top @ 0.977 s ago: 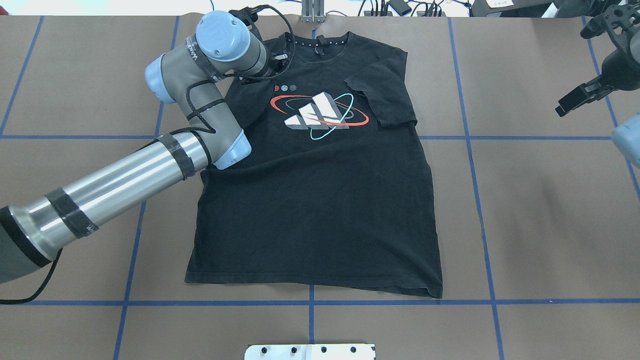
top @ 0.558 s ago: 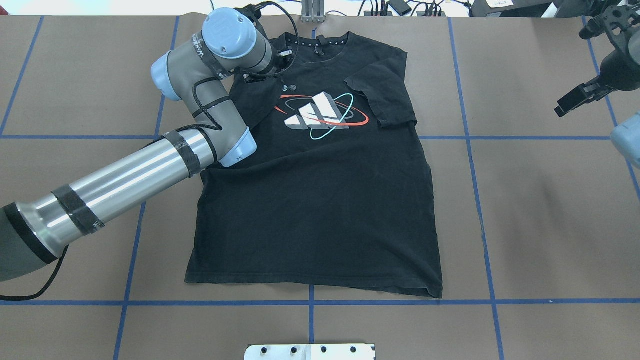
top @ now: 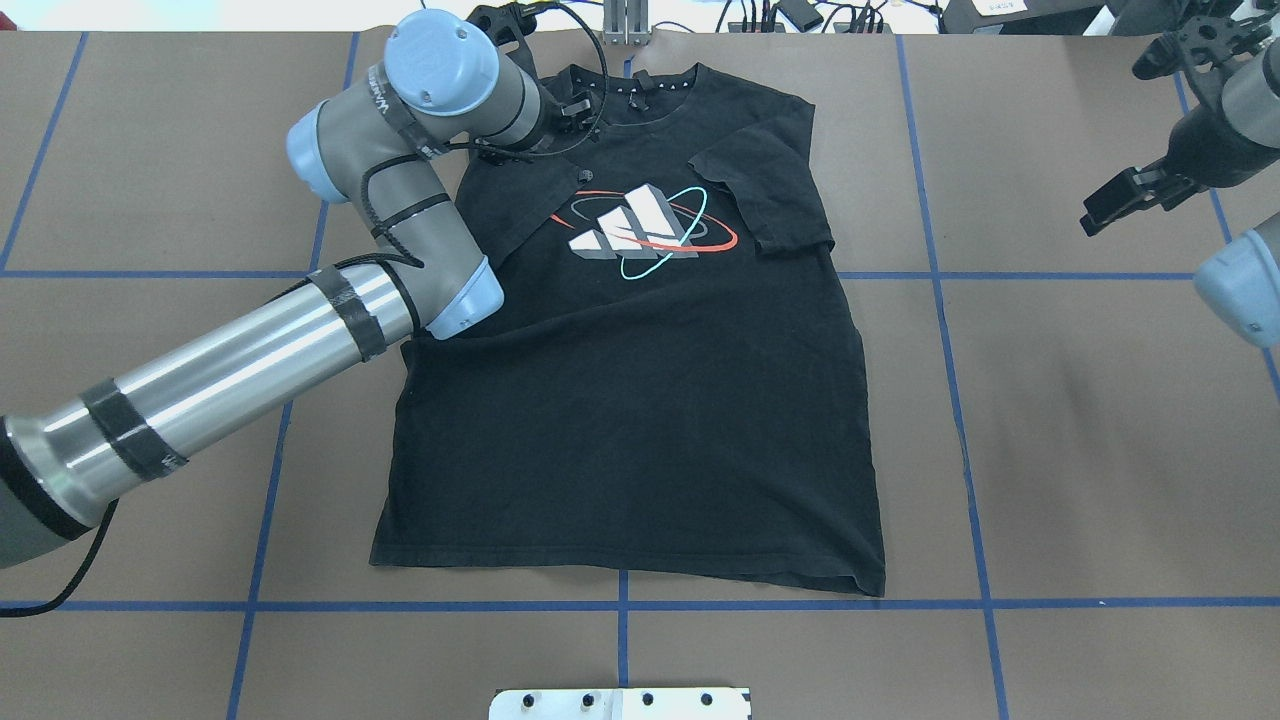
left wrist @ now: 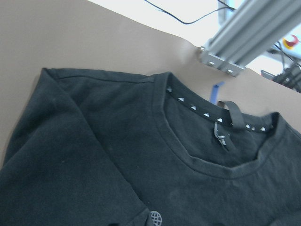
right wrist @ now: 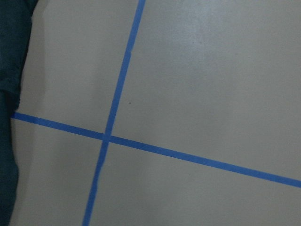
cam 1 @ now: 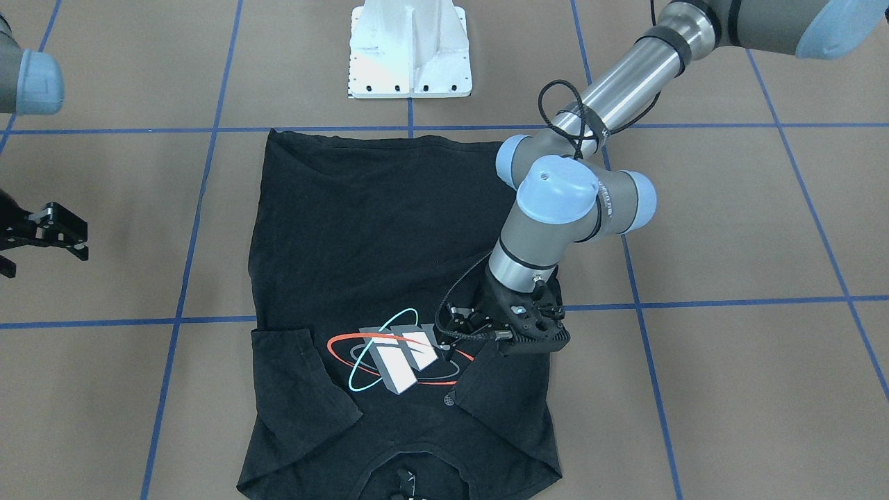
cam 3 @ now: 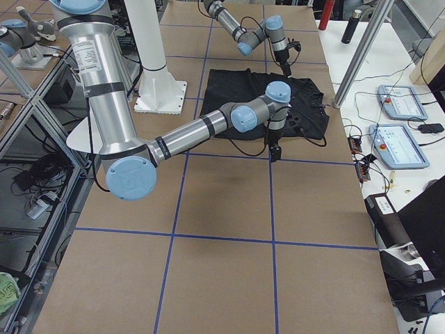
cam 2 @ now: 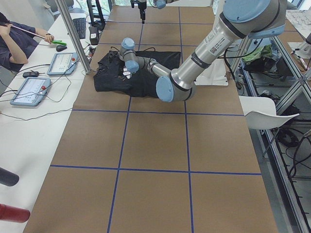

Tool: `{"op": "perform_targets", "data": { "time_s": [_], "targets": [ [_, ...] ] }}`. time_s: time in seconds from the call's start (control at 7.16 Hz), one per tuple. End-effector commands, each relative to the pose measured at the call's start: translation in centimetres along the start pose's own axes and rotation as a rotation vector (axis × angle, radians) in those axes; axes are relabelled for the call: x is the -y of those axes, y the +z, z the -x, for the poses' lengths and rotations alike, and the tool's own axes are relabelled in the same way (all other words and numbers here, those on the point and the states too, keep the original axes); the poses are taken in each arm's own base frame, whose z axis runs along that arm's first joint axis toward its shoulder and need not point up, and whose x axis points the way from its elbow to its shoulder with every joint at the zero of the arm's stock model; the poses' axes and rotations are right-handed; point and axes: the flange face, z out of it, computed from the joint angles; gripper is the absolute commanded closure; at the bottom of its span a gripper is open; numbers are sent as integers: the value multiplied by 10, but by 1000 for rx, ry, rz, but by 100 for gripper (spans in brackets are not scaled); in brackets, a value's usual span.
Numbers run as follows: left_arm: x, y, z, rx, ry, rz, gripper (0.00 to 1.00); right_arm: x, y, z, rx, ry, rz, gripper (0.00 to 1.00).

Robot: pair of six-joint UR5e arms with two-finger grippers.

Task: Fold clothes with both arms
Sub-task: 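Move both grippers down to the shirt's hem corners nearest the robot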

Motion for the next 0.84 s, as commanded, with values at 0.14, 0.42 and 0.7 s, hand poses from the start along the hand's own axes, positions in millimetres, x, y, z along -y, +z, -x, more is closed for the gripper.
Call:
{"op": "perform_targets", "data": {
  "time_s": [0.14, 0.42, 0.7],
  "targets": [
    [-54, -65, 76, -53, 29, 35, 0, -27, 12, 80, 67, 132, -42, 0],
    [-102, -78, 96, -7, 44, 99, 0, -79, 21, 145, 56, 164, -66, 1],
    [-157, -98, 104, 5, 92, 162, 0, -141, 17, 164, 51, 153, -58, 0]
  ]
}}
